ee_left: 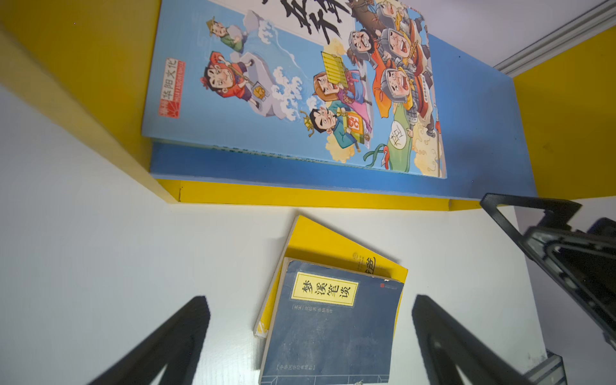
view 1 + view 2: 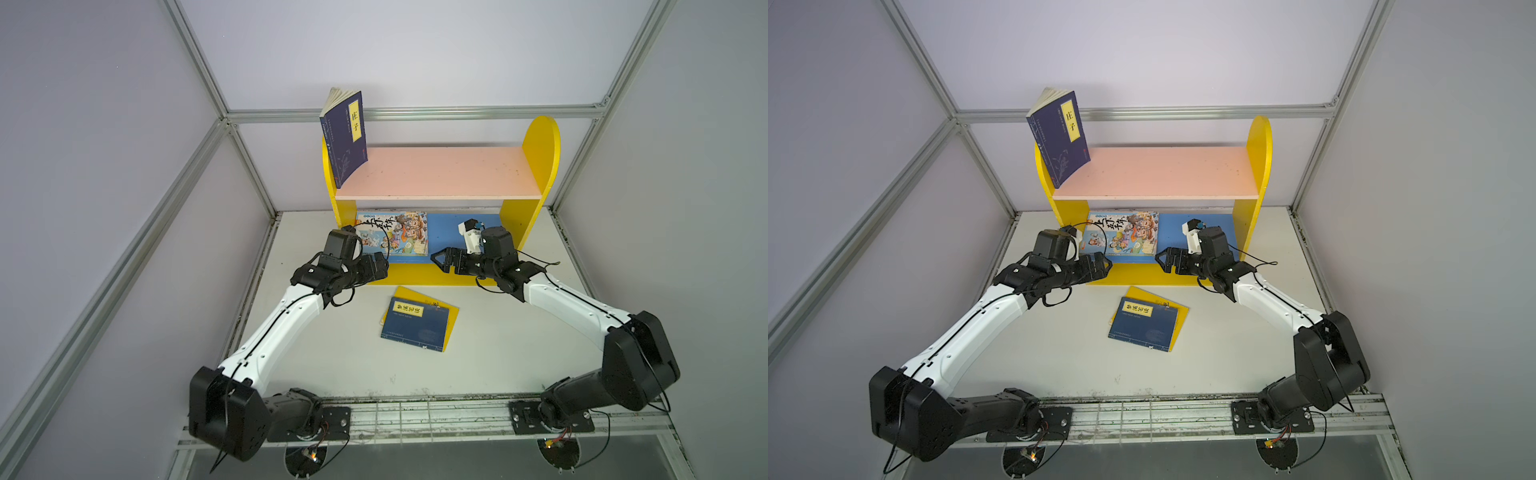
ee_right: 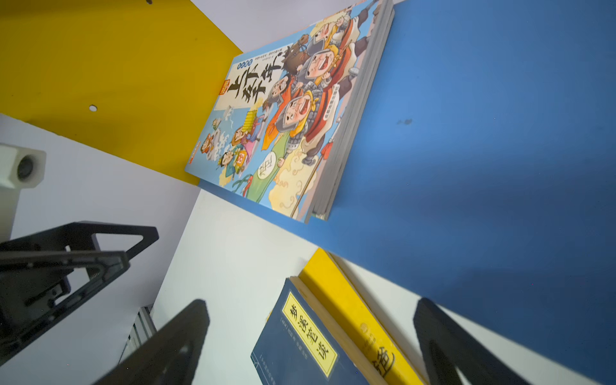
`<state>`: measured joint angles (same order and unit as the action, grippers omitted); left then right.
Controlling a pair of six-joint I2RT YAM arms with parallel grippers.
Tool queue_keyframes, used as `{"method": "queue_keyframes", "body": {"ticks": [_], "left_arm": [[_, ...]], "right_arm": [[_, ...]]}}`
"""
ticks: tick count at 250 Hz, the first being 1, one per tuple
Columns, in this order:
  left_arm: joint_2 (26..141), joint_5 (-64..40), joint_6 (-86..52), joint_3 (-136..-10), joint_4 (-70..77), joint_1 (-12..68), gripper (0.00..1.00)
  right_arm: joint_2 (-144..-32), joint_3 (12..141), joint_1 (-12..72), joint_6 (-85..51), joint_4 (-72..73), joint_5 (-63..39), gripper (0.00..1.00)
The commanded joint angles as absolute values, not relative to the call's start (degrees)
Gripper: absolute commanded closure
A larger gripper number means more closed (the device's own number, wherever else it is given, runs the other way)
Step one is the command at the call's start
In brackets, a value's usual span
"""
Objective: Stacking books/files
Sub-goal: Touch the book on the bookshelf.
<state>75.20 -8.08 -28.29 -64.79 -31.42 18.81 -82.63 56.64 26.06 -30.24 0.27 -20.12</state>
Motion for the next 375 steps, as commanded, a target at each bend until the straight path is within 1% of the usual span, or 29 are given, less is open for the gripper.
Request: {"method": "queue_keyframes", "body": {"ticks": [1, 116, 212, 375], "left_arm": [[77.93, -9.50, -24.28, -66.80, -35.41, 18.76, 0.00], [88.17, -7.03, -18.68, -76.74, -42.09, 19.36, 0.01], [92.88, -5.18, -17.82, -80.57, -42.63, 20.34, 0.00], [98.12, -1.99, -18.47, -84.30, -42.54, 21.49, 0.01]], "right_arm": [[-80.08, 55.29, 26.13, -29.65, 1.63, -17.65, 0.00], [-75.12, 51.75, 26.66, -32.47, 3.86, -13.65, 0.00], [-72.69, 49.89, 26.74, -32.87, 4.20, -12.14, 0.00], [-73.43, 49.74, 26.85, -34.77, 5.45, -11.56, 0.00]]}}
